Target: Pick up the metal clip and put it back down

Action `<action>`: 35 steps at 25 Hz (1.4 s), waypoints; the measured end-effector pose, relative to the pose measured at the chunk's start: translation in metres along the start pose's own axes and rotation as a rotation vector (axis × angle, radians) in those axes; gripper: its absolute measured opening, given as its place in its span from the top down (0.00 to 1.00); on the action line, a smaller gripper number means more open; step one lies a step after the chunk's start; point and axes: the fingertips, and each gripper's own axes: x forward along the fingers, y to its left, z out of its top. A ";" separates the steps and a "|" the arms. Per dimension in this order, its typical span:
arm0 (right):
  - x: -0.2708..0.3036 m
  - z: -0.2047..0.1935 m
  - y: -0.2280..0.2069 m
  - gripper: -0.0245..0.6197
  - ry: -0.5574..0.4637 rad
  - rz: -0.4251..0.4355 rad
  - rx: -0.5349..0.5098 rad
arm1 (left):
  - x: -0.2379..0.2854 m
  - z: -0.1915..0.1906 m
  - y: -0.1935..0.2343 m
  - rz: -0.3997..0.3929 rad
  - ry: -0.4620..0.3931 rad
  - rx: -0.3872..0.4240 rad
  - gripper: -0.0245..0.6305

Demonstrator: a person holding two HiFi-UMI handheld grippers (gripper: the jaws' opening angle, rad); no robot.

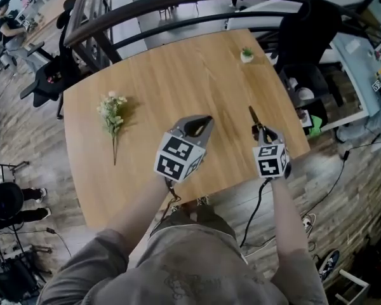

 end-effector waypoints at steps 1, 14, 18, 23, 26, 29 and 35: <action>0.008 -0.009 0.000 0.94 0.018 -0.004 -0.009 | 0.008 -0.007 0.000 -0.004 0.020 -0.001 0.96; 0.078 -0.089 0.009 0.94 0.190 -0.086 -0.046 | 0.059 -0.075 0.003 -0.039 0.180 -0.039 0.96; 0.093 -0.097 0.013 0.94 0.220 -0.123 -0.145 | 0.063 -0.085 0.002 -0.050 0.216 -0.034 0.96; 0.106 -0.093 0.020 0.94 0.239 -0.150 -0.226 | 0.062 -0.092 0.004 -0.067 0.245 -0.036 0.96; 0.113 -0.094 0.030 0.93 0.277 -0.113 -0.220 | 0.057 -0.095 0.008 -0.066 0.255 -0.039 0.96; 0.114 -0.099 0.039 0.85 0.308 -0.064 -0.160 | 0.049 -0.098 0.008 -0.064 0.266 -0.043 0.96; 0.090 -0.075 0.045 0.73 0.267 0.013 -0.038 | 0.033 -0.093 0.016 -0.046 0.255 -0.046 0.96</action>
